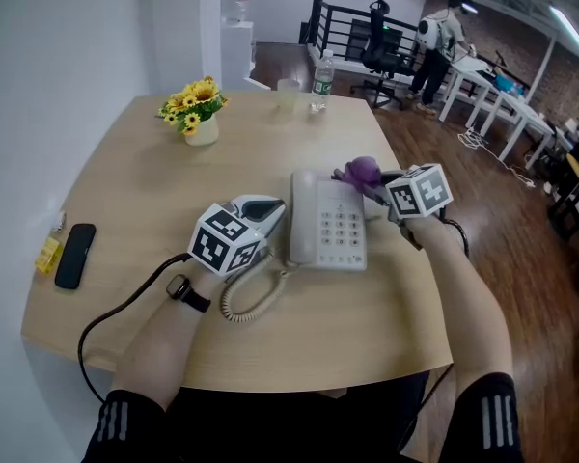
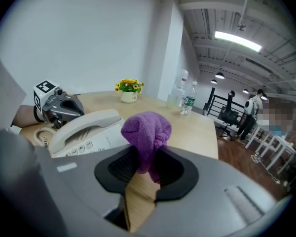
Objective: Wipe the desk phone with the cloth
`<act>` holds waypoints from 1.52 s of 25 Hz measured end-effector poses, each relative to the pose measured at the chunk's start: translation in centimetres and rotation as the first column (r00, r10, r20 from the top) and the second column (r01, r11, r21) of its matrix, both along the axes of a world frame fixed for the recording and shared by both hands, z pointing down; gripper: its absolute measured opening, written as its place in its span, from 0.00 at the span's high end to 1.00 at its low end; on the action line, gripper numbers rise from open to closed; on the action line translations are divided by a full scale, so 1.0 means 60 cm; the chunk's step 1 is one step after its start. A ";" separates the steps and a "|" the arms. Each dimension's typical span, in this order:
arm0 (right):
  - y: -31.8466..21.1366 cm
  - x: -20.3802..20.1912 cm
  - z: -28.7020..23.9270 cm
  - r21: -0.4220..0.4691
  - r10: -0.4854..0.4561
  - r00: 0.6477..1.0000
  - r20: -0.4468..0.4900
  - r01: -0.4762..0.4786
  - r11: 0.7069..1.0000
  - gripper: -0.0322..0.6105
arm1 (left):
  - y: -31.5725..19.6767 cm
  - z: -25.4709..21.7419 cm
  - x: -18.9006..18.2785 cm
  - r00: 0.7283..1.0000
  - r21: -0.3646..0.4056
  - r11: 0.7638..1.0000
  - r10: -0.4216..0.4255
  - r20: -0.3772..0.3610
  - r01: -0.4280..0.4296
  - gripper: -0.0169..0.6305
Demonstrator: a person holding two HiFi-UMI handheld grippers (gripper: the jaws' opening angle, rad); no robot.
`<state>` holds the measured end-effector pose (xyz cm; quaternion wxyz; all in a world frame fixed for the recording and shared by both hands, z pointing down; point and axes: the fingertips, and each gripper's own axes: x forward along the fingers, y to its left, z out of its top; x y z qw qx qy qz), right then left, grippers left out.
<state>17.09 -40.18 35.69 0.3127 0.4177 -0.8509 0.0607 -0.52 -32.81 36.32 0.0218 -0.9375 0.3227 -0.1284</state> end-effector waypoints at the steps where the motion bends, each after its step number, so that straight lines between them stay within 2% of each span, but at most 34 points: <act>1: 0.000 0.014 0.001 0.000 0.021 1.000 -0.007 -0.021 1.000 0.79 | 0.000 0.000 0.000 1.000 0.001 1.000 0.000 0.001 0.000 0.98; 4: -0.003 0.033 -0.009 0.031 0.050 0.999 -0.017 -0.049 0.998 0.79 | -0.001 0.001 0.000 1.000 0.001 1.000 0.000 0.003 0.000 0.98; 6: 0.001 0.018 -0.029 0.061 0.032 0.999 0.012 -0.033 0.998 0.79 | -0.001 0.001 0.000 1.000 0.000 1.000 0.001 0.002 -0.001 0.98; 9: 0.019 -0.047 -0.057 0.097 -0.050 0.998 0.028 0.047 0.994 0.79 | -0.001 0.000 -0.001 1.000 -0.001 1.000 0.000 -0.001 0.000 0.98; 13: 0.047 -0.144 -0.041 0.108 -0.163 0.985 -0.049 0.168 0.980 0.79 | 0.000 0.002 -0.002 1.000 -0.002 1.000 -0.001 -0.006 0.001 0.98; 16: 0.051 -0.168 -0.011 0.101 -0.185 0.977 -0.108 0.196 0.975 0.79 | -0.001 0.000 0.000 1.000 0.001 1.000 0.000 -0.003 0.000 0.98; 21: 0.045 -0.127 0.011 0.058 -0.148 0.987 -0.061 0.152 0.987 0.79 | -0.001 0.000 0.000 1.000 0.002 1.000 0.002 0.000 -0.002 0.98; 32: 0.057 0.033 0.008 0.050 0.006 0.999 -0.038 -0.005 0.999 0.79 | 0.000 0.000 0.000 1.000 0.003 1.000 0.000 0.001 0.000 0.98; 35: 0.068 0.023 -0.013 0.073 -0.011 1.000 0.023 0.009 0.997 0.79 | 0.000 -0.001 0.000 1.000 0.004 1.000 0.001 0.002 -0.001 0.98; 38: 0.089 -0.031 -0.036 0.110 -0.086 0.994 0.060 0.079 0.991 0.79 | -0.001 0.000 0.000 1.000 0.004 1.000 0.000 0.002 0.000 0.98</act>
